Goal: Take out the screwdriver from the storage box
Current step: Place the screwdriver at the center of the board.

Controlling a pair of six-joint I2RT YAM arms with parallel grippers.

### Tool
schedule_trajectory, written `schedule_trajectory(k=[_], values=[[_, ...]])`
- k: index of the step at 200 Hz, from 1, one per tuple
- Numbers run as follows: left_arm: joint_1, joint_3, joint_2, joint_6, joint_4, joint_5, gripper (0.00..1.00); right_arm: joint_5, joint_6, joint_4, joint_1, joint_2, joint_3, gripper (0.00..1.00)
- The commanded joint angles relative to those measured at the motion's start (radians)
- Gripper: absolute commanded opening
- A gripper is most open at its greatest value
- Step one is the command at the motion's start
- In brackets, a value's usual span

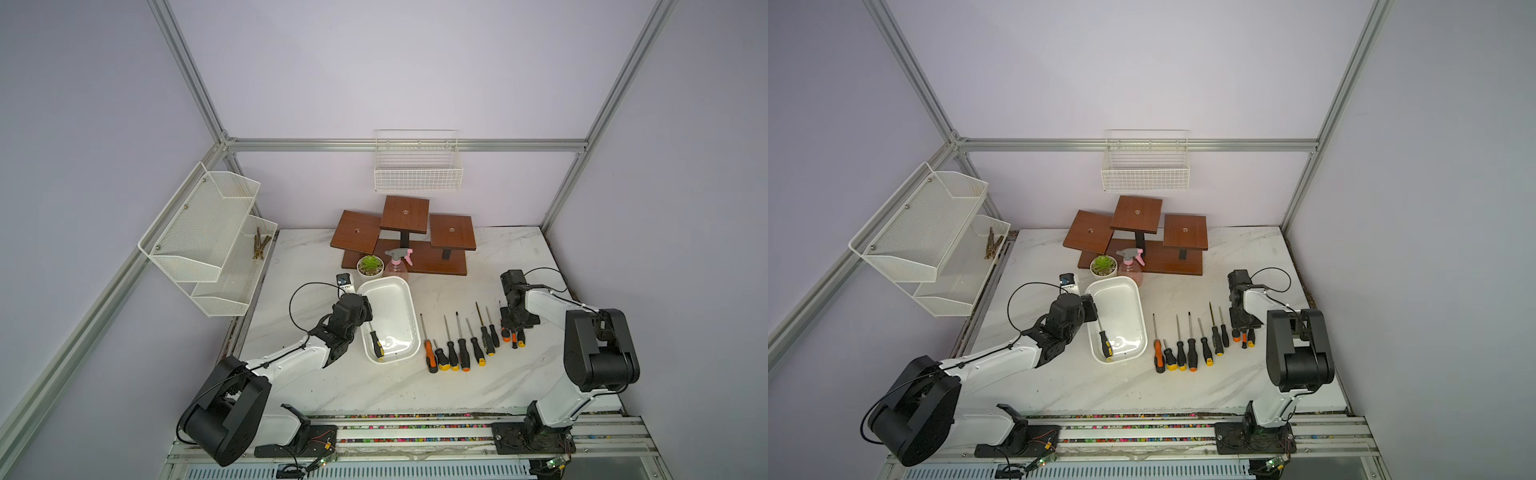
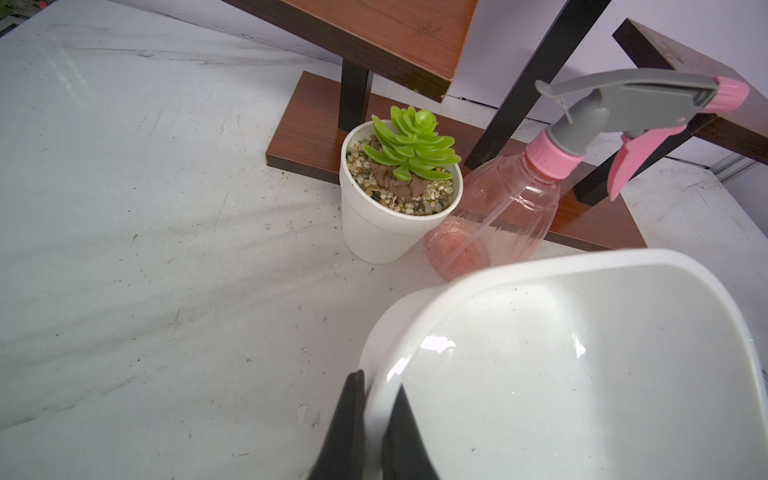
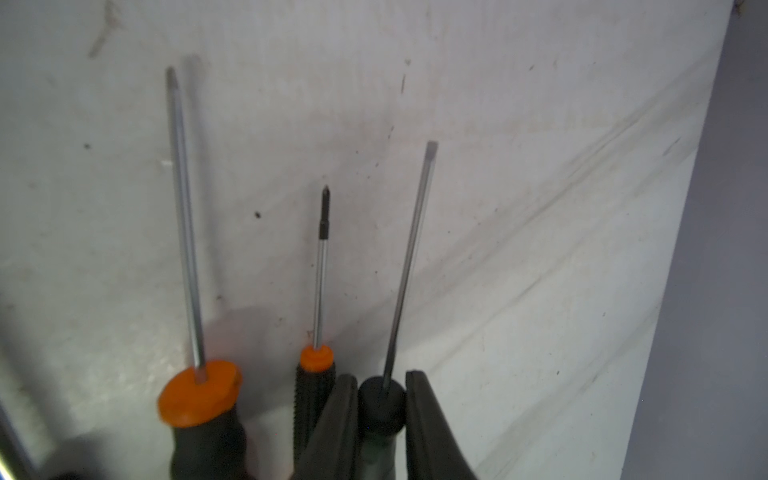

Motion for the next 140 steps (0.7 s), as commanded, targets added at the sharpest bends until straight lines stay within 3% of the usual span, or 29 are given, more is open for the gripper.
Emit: schedule_trajectory(k=[1, 81, 140], values=[[-0.002, 0.008, -0.013, 0.015, 0.022, -0.011, 0.00, -0.019, -0.003, 0.009, -0.006, 0.022, 0.005, 0.00], [-0.003, 0.008, -0.014, 0.018, 0.022, -0.009, 0.00, -0.034, -0.001, 0.008, -0.013, 0.034, 0.011, 0.00], [-0.003, 0.008, -0.015, 0.018, 0.022, -0.009, 0.00, -0.031, 0.005, 0.009, -0.015, 0.023, 0.011, 0.13]])
